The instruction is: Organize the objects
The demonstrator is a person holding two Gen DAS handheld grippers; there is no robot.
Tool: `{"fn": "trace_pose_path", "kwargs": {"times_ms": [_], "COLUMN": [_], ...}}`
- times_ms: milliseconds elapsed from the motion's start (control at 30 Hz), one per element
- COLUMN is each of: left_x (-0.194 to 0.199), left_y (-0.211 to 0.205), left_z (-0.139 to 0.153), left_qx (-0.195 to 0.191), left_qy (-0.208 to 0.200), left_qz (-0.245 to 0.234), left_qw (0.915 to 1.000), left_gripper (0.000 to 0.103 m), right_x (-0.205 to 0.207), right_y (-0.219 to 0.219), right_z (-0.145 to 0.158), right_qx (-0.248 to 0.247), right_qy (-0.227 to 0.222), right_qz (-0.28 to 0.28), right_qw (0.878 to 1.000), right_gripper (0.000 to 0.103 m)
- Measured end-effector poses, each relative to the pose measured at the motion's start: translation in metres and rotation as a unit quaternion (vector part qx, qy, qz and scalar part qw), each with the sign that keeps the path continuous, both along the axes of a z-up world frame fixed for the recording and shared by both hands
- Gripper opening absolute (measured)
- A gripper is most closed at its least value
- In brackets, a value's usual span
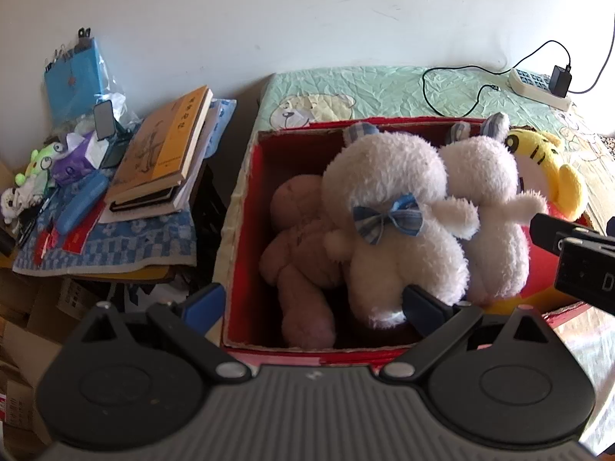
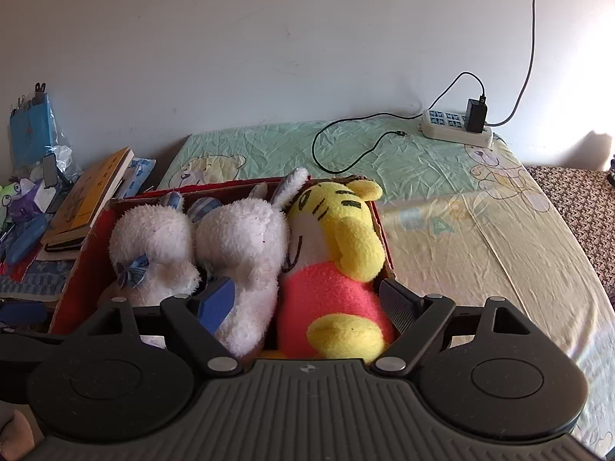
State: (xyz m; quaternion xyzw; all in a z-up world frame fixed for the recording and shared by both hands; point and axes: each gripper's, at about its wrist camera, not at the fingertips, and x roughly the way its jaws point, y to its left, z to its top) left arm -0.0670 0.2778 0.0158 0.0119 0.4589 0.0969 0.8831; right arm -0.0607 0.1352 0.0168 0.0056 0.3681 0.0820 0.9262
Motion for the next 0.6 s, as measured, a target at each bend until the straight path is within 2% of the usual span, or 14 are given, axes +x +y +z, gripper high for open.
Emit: {"fn": "trace_pose_path", "kwargs": {"times_ms": [600], "left_x": [0.0022], "left_y": [-0.0028], "left_z": [-0.0016], "left_qx": [0.001], "left_qy": [0.001], "left_qz": [-0.001], "left_qw": [1.0000], "left_gripper": [0.099], "right_x": [0.0042], "right_y": [-0.0001], "right_z": [-0.0034], "right_qx": [0.006], "right_qy": [0.013], "right_qz": [0.002], "right_qw": [1.000], "right_gripper": [0.085]}}
